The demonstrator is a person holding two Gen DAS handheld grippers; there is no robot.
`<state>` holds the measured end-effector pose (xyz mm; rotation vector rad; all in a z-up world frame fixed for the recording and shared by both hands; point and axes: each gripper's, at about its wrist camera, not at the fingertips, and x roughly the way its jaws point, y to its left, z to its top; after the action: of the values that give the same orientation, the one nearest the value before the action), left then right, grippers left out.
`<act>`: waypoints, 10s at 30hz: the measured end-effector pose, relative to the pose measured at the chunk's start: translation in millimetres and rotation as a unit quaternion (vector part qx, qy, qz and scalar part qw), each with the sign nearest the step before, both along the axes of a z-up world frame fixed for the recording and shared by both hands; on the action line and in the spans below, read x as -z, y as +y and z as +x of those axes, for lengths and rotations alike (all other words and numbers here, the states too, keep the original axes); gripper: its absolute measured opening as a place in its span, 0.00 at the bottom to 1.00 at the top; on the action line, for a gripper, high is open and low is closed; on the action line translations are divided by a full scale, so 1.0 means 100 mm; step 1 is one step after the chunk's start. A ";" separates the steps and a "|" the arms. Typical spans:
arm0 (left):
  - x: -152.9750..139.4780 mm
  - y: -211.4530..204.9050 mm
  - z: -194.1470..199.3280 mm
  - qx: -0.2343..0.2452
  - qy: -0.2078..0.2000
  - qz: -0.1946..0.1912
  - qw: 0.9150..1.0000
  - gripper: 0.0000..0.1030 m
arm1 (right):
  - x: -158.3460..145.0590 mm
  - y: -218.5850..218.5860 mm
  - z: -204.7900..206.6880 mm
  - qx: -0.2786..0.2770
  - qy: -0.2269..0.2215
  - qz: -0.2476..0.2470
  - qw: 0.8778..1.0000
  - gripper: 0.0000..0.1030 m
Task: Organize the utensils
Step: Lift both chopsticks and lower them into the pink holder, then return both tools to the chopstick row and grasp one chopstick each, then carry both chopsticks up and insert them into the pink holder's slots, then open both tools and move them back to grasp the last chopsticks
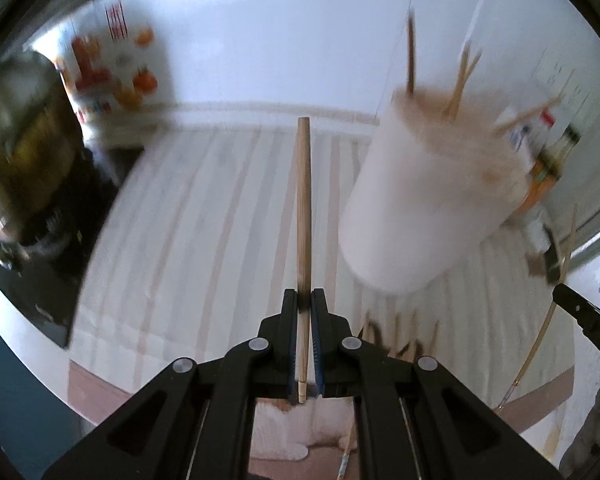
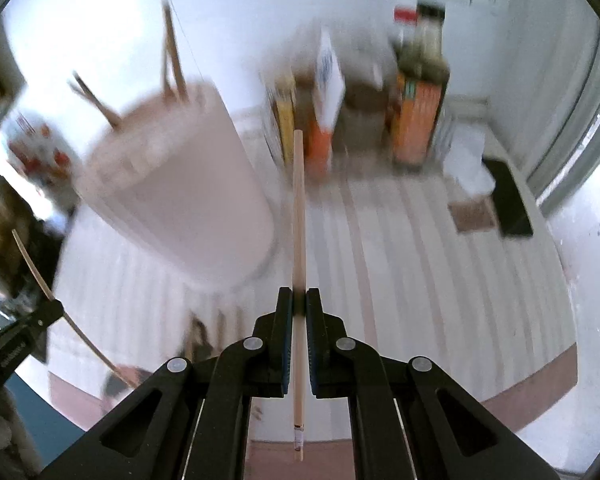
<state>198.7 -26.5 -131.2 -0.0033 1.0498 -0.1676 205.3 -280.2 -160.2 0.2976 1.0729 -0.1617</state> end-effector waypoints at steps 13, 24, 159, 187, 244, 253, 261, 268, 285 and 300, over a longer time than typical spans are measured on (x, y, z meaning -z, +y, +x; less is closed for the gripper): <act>-1.62 -0.11 0.31 0.008 -0.167 -0.048 0.985 0.04 | -1.46 0.05 0.73 -0.027 -0.189 0.022 0.981 0.06; -1.95 -0.57 0.95 0.056 -0.181 -0.070 0.979 0.04 | -1.57 -0.15 1.65 0.000 -0.233 0.063 0.970 0.06; 0.11 -0.38 0.03 0.024 -0.018 0.028 0.999 0.04 | 0.39 0.05 -0.15 0.006 0.061 0.009 0.998 0.06; -1.79 -0.77 1.14 0.025 -0.186 -0.113 0.976 0.04 | -1.86 -0.04 1.20 -0.033 -0.180 0.041 0.982 0.06; -1.14 -0.78 1.38 0.033 -0.166 -0.117 0.979 0.04 | -1.13 -0.23 1.63 -0.035 -0.099 0.060 0.993 0.06; -1.18 -0.81 1.27 0.059 -0.107 -0.108 0.987 0.20 | -1.11 -0.24 1.64 -0.055 -0.060 0.093 0.992 0.12; -1.50 -0.32 0.88 -0.014 -0.157 -0.058 0.986 0.88 | -1.52 -0.35 1.22 -0.041 -0.104 0.095 0.989 0.54; -0.99 0.01 0.55 -0.041 -0.124 0.005 0.991 1.00 | -1.38 -0.28 0.62 -0.015 -0.120 0.095 0.988 0.76; 1.56 0.17 -0.08 -0.039 0.122 0.161 0.979 1.00 | 1.32 0.48 0.11 -0.027 0.185 0.094 0.978 0.43; 1.55 -0.64 -0.28 0.066 0.134 0.133 0.980 1.00 | 1.49 0.30 -0.14 -0.063 0.223 -0.041 0.972 0.06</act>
<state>170.8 -90.0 -286.2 0.2934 1.3360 -0.1475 191.2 -250.6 -308.9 0.1181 1.5234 -0.1632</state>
